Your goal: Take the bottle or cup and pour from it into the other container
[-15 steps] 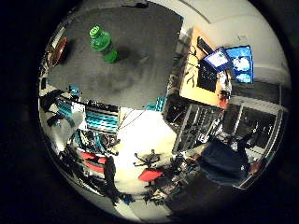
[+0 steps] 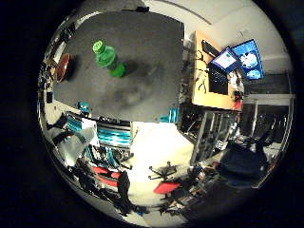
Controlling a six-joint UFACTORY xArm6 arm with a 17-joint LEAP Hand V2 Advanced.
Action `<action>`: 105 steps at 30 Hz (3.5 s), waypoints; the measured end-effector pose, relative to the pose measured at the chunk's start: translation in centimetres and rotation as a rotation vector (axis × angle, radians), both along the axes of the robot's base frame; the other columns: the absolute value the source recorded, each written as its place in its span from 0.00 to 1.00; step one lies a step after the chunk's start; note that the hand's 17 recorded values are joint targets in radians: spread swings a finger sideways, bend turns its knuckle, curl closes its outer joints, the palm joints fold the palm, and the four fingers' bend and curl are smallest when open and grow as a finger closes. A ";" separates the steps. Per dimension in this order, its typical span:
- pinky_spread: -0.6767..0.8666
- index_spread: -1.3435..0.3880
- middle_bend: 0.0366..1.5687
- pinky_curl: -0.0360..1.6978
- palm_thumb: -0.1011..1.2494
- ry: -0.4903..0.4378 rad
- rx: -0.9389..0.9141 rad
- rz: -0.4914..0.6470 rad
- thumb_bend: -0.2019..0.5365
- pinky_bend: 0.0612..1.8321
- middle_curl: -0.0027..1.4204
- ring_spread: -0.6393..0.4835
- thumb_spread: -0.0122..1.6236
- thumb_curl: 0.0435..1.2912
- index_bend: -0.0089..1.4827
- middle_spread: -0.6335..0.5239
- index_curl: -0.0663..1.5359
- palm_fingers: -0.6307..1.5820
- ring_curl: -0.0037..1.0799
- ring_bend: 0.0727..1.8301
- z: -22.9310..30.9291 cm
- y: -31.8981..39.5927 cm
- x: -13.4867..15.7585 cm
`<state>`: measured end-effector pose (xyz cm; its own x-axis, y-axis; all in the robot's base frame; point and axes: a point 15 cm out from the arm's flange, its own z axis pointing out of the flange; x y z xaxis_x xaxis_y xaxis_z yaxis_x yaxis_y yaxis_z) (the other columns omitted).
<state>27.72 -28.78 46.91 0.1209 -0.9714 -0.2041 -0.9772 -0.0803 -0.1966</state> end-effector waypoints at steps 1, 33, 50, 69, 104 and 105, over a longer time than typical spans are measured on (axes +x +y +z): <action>0.73 0.58 0.12 0.02 0.55 -0.017 0.027 -0.013 0.24 0.38 0.25 0.72 0.65 0.26 0.11 0.55 0.22 0.39 0.23 0.16 -0.3 -0.3 0.1; 0.70 0.65 0.13 0.02 0.53 -0.245 0.866 -0.193 0.24 0.44 0.24 0.70 0.62 0.24 0.12 0.60 0.23 0.33 0.22 0.21 -19.5 -8.0 2.5; 0.70 0.66 0.13 0.02 0.53 -0.216 0.971 -0.127 0.23 0.44 0.24 0.71 0.60 0.23 0.11 0.61 0.22 0.33 0.23 0.20 -23.1 -5.2 6.1; 0.70 0.66 0.14 0.02 0.51 -0.086 0.997 -0.018 0.23 0.47 0.24 0.74 0.58 0.23 0.10 0.65 0.21 0.32 0.23 0.22 -25.3 0.4 8.6; 0.30 0.55 0.71 0.25 0.97 0.092 0.977 0.140 0.27 0.89 0.66 0.33 0.39 0.49 0.65 0.31 0.59 0.74 0.64 0.73 -25.4 6.2 9.8; 0.30 0.55 0.73 0.26 0.99 0.090 0.978 0.141 0.27 0.89 0.67 0.33 0.36 0.51 0.67 0.31 0.61 0.73 0.66 0.74 -25.3 6.2 9.9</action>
<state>37.61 -22.58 21.62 0.1670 -0.3483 -0.9224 -0.9857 -0.0385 -0.1639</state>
